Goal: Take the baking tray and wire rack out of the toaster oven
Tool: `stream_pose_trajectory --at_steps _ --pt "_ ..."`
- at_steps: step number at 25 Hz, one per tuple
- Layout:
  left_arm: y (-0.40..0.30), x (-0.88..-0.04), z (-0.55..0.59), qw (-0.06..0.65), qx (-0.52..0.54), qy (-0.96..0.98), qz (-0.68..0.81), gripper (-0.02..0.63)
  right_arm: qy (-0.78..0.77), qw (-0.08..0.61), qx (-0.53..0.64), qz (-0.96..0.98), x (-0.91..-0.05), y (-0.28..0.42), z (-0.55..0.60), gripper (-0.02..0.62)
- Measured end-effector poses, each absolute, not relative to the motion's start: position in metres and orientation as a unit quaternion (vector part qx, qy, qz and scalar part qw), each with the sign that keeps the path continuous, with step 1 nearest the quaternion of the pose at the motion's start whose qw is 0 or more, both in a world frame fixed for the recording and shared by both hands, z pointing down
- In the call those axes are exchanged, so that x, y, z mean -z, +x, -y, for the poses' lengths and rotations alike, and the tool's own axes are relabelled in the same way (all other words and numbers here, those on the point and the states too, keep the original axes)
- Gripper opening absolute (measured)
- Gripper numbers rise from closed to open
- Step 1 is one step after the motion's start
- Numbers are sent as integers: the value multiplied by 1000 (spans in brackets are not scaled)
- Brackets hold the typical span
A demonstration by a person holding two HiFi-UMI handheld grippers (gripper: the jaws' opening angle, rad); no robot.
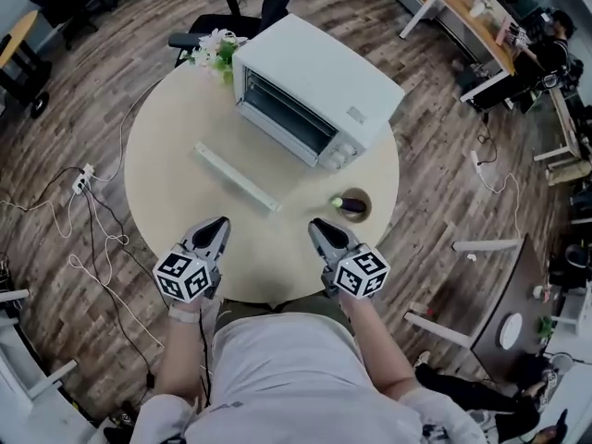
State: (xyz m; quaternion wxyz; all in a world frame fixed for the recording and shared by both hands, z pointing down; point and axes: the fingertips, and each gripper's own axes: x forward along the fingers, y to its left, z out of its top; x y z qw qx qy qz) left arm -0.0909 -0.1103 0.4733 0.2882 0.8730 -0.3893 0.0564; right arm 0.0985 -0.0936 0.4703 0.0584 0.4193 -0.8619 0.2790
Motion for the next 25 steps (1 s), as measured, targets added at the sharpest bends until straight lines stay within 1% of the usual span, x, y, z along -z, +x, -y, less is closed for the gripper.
stream_pose_trajectory --at_steps 6,12,14,16,25 --pt "-89 -464 123 280 -58 854 435 -2 377 61 -292 877 -482 103 118 49" --pt "-70 -441 143 265 -52 848 456 0 345 61 -299 888 -484 112 136 49" --pt "-62 -434 155 260 -53 848 460 22 338 60 -298 891 -483 116 144 49" --pt "-55 -428 170 256 -50 848 462 74 334 59 -299 892 -484 120 152 49" --pt "-34 -370 239 220 -5 859 461 100 328 60 -301 893 -490 140 172 49"
